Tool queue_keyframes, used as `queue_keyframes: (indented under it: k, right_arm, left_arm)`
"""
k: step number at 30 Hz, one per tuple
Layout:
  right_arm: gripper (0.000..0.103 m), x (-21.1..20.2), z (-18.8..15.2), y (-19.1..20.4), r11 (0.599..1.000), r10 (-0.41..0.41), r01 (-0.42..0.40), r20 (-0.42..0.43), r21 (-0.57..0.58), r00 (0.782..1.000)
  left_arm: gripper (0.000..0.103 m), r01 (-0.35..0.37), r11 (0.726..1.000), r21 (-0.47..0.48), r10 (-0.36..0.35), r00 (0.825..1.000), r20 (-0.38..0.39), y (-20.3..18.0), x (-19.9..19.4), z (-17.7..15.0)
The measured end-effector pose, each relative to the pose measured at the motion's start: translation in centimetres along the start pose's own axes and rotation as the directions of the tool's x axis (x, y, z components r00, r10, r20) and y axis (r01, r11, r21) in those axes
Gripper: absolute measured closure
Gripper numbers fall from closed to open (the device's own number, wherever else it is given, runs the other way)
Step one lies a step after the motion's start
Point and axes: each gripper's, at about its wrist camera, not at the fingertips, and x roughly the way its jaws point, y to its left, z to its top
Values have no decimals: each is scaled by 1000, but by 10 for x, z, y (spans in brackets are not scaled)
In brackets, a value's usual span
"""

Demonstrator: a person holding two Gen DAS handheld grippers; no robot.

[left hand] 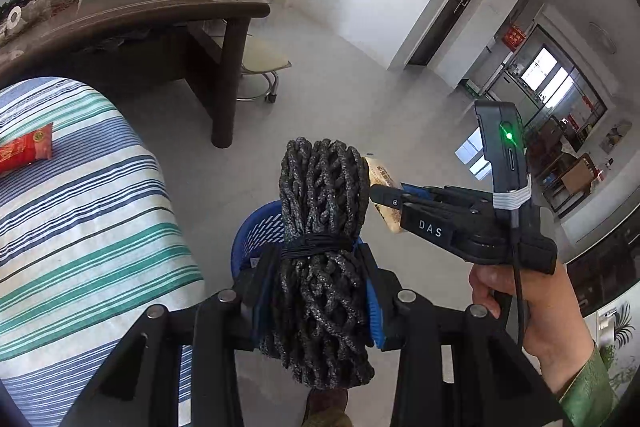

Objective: Collect trash
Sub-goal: 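Open both tools to drop the mesh bundle and snack bar into the wastebasket, then return both tools over the table and reach the left tool to the white milk bag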

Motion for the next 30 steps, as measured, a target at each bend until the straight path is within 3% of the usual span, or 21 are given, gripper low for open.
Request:
queue_keyframes:
  k: [8,16,17,20,22,26,29,30]
  right_arm:
    - [87,16,-6,-45,997,31,-29,-25,78,999]
    - [87,28,-8,-57,993,52,-47,-44,110,998]
    - [87,30,-8,-58,993,51,-45,-45,110,998]
    - [82,34,-7,-62,992,45,-39,-40,123,998]
    - [61,36,-6,-65,991,40,-35,-36,133,999]
    - [55,25,-4,-74,985,17,-17,-2,171,1000]
    - [32,10,-1,-76,982,-19,10,50,187,999]
    - [18,5,1,-76,982,-41,28,66,188,997]
  left_arm:
    - [64,19,1000,-21,-21,997,-69,-6,80,6]
    - [62,9,1000,-11,-10,995,-98,-12,112,11]
    - [61,8,1000,-5,-8,995,-96,-13,114,12]
    - [43,9,1000,-4,-9,995,-95,-14,123,12]
    - [39,12,1000,-4,-13,995,-99,-13,130,15]
    - [39,1,1000,-5,-1,996,-89,-15,127,17]
    - [39,-33,999,34,34,999,-11,-21,106,11]
    - [39,-44,997,57,43,999,15,-24,98,9]
